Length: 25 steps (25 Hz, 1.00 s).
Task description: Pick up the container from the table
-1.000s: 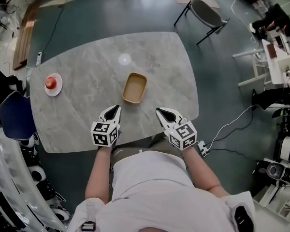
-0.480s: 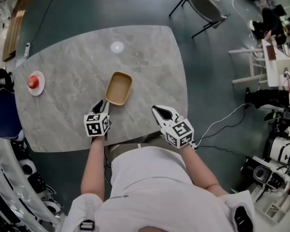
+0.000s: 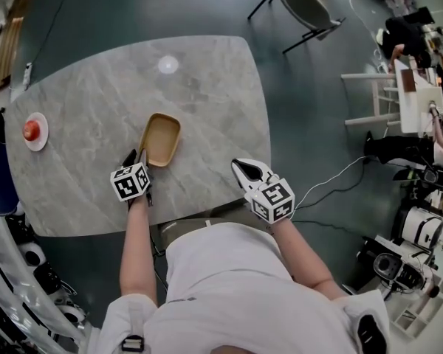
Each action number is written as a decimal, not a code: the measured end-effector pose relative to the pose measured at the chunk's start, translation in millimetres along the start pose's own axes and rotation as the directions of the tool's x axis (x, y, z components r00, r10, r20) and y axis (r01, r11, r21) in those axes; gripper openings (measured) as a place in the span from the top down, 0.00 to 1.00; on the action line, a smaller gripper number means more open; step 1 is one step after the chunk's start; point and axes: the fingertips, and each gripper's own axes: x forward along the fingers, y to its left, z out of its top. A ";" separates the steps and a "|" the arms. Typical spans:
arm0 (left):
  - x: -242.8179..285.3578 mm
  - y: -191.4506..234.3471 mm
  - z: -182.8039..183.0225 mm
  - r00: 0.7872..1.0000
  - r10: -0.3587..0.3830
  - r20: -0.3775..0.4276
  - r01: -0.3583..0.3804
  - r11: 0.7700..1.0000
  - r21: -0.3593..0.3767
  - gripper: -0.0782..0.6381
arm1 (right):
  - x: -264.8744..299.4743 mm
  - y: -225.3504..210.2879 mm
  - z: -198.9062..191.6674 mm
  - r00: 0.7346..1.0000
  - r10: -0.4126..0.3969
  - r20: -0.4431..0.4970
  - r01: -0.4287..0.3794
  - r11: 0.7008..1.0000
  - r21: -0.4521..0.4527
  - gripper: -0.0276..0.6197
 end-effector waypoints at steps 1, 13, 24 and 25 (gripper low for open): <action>5.0 1.2 -1.1 1.000 0.007 -0.008 -0.007 1.000 -0.004 0.71 | -1.3 -4.1 -1.2 1.000 -0.004 -0.005 0.004 1.000 0.000 0.94; 33.0 0.8 -17.8 0.997 0.030 -0.075 -0.034 0.998 -0.057 0.73 | -16.9 -26.1 -3.6 1.000 -0.023 -0.011 0.023 1.000 0.012 0.94; 10.9 -0.1 -5.7 0.998 0.011 -0.065 -0.010 1.000 0.005 0.83 | -14.4 -9.3 10.0 0.999 -0.024 0.021 0.024 1.000 -0.013 0.94; 6.7 0.4 -3.7 0.998 0.008 -0.060 -0.007 1.000 0.008 0.83 | -13.7 -5.9 12.0 0.999 -0.023 0.025 0.024 1.000 -0.016 0.94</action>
